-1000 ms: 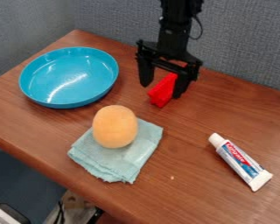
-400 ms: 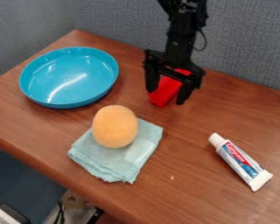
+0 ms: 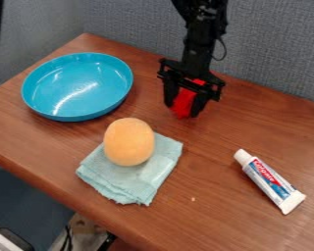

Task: Put the red object on the blue plate

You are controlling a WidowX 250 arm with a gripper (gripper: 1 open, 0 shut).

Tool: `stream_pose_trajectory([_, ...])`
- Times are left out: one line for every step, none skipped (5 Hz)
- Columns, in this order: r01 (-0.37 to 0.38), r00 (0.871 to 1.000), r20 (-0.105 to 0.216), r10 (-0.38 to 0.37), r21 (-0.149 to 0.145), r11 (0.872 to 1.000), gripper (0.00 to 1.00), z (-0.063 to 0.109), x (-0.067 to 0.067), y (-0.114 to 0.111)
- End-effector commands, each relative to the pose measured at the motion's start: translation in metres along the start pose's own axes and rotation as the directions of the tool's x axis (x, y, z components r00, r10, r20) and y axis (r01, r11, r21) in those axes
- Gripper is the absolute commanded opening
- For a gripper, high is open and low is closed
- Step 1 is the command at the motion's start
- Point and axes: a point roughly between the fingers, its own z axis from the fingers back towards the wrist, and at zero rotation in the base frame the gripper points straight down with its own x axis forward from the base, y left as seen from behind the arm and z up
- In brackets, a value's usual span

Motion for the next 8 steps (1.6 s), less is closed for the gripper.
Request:
stream_pose_trajectory([-0.01,0.998,0.062,0.01,0.001,1.0,0.0,0.022,0.005,0.005])
stream_pose_trajectory([0.004,0.997,0.078,-0.003,-0.006,1.0,0.0,0.029,0.004,-0.003])
stream_pose_trajectory([0.018,0.995,0.094,-0.017,-0.014,1.0,0.0,0.037,0.003,-0.011])
stream_pose_trajectory([0.034,0.993,0.11,-0.032,-0.019,0.999,0.0,0.044,0.002,-0.018])
stream_pose_trajectory([0.045,0.991,0.123,-0.042,-0.018,0.999,0.0,0.051,0.001,-0.022])
stream_pose_trajectory([0.057,0.989,0.137,-0.054,-0.021,0.998,0.0,0.058,-0.002,-0.026])
stream_pose_trajectory([0.072,0.987,0.148,-0.067,-0.025,0.997,0.0,0.063,-0.005,-0.028])
stream_pose_trajectory([0.077,0.986,0.15,-0.072,-0.028,0.997,0.0,0.063,-0.003,-0.025])
